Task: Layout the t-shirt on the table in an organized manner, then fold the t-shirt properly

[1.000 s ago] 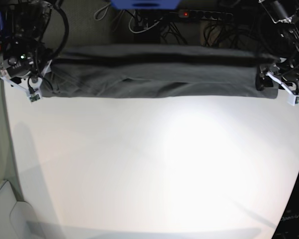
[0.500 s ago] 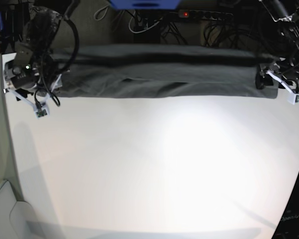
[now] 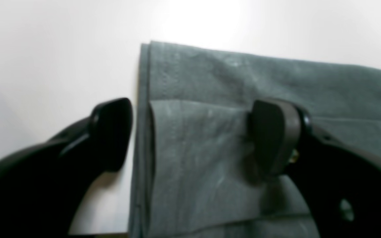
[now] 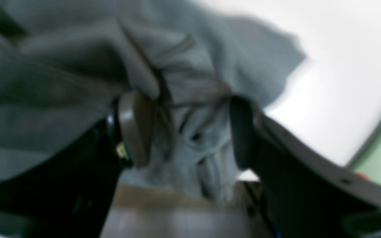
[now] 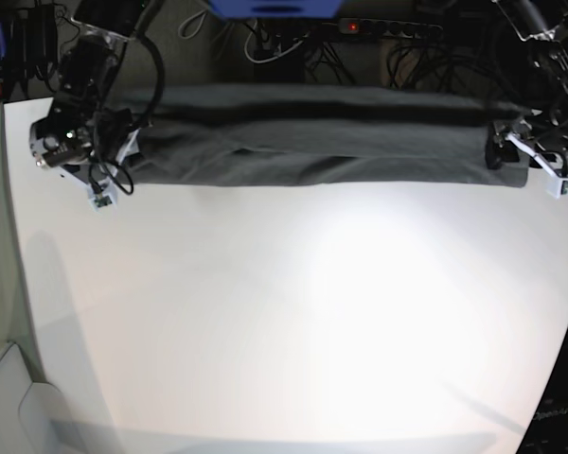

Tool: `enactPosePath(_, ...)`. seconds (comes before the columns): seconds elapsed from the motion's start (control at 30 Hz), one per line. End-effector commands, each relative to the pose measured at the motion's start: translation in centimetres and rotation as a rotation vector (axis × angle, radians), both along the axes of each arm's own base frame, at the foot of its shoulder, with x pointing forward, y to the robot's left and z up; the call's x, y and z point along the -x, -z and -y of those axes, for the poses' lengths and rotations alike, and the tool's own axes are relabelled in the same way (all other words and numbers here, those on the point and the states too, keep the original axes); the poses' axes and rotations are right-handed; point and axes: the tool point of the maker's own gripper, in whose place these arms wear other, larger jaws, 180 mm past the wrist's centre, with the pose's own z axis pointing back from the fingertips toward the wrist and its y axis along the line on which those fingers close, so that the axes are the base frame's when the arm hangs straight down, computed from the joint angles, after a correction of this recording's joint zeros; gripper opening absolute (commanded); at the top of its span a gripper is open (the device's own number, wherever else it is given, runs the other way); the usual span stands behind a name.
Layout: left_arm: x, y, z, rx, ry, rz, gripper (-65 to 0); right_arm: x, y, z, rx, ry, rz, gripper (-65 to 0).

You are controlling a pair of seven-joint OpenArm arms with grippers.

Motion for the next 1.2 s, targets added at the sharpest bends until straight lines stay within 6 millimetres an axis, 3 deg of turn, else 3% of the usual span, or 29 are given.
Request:
enactPosePath(0.0,0.2,-0.3,-0.5,-0.019,0.003,-0.014,-9.7,-0.5,0.0,-0.1,-0.010,-0.008,0.020,-31.7)
enactPosePath(0.5,0.4,0.1,-0.3,-0.020,0.008,-0.026,-10.1,-0.2,0.7,-0.4,-0.026,-0.012,0.012,-31.7)
enactPosePath(0.7,1.1,1.2,0.2,-0.039,0.011,-0.066,-11.3,-0.2,0.7,-0.4,-0.026,-0.012,0.012,-31.7)
enactPosePath(0.77,1.4,1.9,0.6,-0.051,0.014,-0.090,-16.6,-0.2,0.7,-0.4,-0.026,-0.012,0.012,-31.7)
enactPosePath(0.97,1.8,2.7,1.1,-0.070,0.019,-0.126,-42.4,-0.2,0.7,-0.4,-0.026,-0.012,0.012,-31.7)
enactPosePath(1.17,1.9,2.8,1.2,-0.070,0.021,-0.132,-59.1,-0.2,0.7,-0.4,-0.026,-0.012,0.012,-31.7)
